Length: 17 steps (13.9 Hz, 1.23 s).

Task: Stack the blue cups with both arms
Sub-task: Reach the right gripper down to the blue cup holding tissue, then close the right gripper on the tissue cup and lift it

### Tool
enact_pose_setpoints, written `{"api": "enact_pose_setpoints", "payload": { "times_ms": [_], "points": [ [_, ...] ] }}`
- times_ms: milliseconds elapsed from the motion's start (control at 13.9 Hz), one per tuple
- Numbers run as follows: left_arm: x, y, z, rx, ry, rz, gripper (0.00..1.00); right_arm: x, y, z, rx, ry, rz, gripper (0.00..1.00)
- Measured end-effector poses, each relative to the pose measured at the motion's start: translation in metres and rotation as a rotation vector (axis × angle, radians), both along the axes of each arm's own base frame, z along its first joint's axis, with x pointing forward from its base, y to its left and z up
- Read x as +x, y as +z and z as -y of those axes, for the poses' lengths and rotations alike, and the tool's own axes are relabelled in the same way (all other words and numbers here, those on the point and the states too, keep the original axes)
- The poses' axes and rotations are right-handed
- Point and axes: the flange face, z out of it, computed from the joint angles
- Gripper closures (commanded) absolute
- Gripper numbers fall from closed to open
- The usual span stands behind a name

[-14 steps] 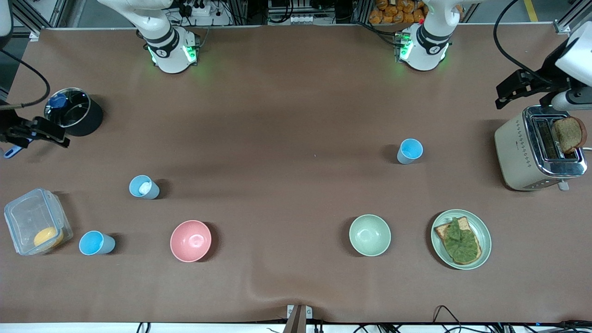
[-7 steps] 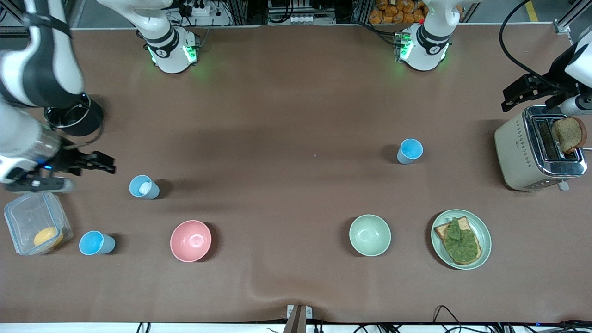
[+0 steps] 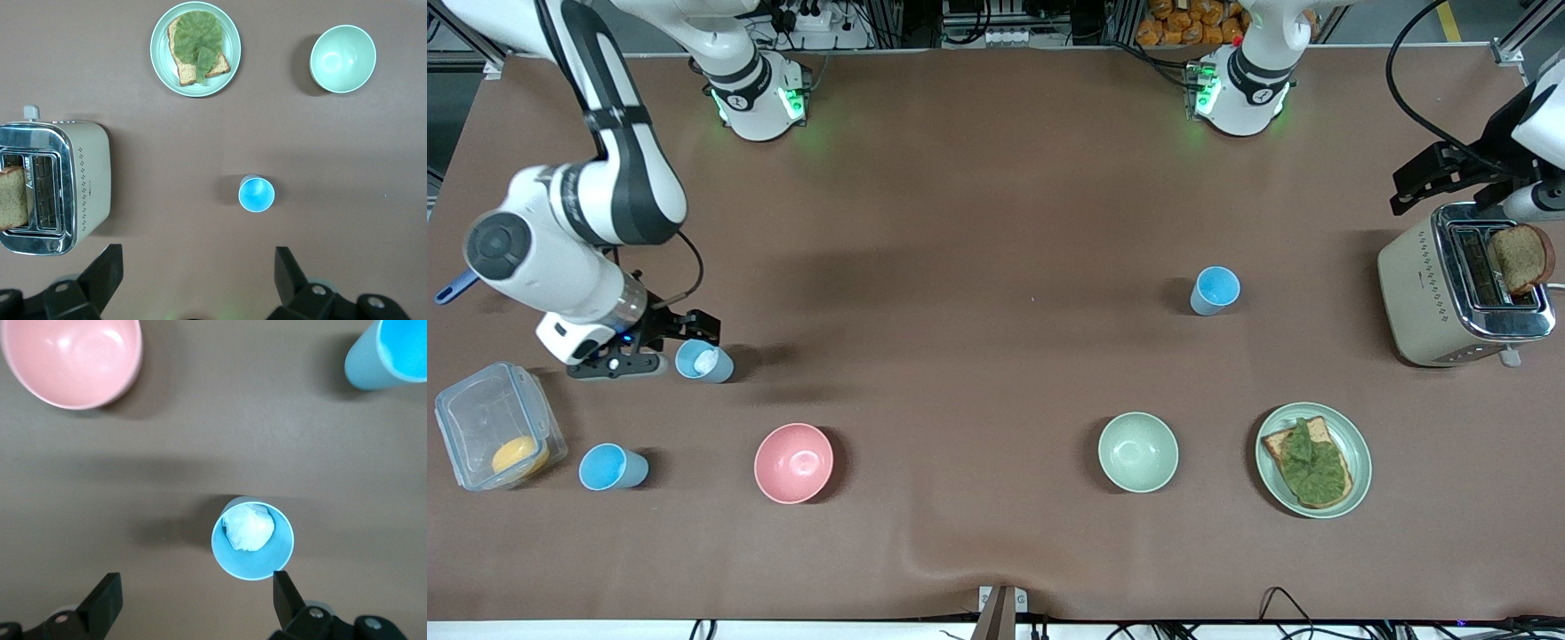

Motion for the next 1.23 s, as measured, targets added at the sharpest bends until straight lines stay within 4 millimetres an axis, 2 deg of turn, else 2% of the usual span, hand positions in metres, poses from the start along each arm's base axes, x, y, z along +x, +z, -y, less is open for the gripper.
{"api": "enact_pose_setpoints", "payload": {
  "times_ms": [217,361,433,578,866,1011,1227],
  "points": [
    [0.0,0.0,0.002,0.0,-0.003,0.0,0.0,0.002,-0.044,0.0,0.001,-0.001,-0.035,0.1],
    [0.0,0.0,0.002,0.0,-0.003,0.0,0.0,0.003,-0.068,-0.001,0.002,0.0,-0.046,0.18],
    [0.0,0.0,0.002,0.0,-0.004,0.0,0.0,0.003,-0.075,-0.001,0.002,-0.001,-0.051,0.28],
    [0.0,0.0,0.003,0.0,-0.005,0.0,0.0,0.003,-0.08,0.0,0.002,-0.002,-0.058,0.65],
    [0.0,0.0,0.003,0.0,-0.006,0.0,0.0,0.001,-0.088,0.0,0.002,0.0,-0.071,1.0],
    [0.0,0.0,0.003,0.0,-0.006,0.0,0.0,0.001,-0.093,0.0,-0.001,0.003,-0.075,1.0],
    [0.0,0.0,0.004,0.0,-0.008,0.001,0.0,0.007,-0.084,0.001,-0.012,0.013,-0.064,1.0]
  ]
}}
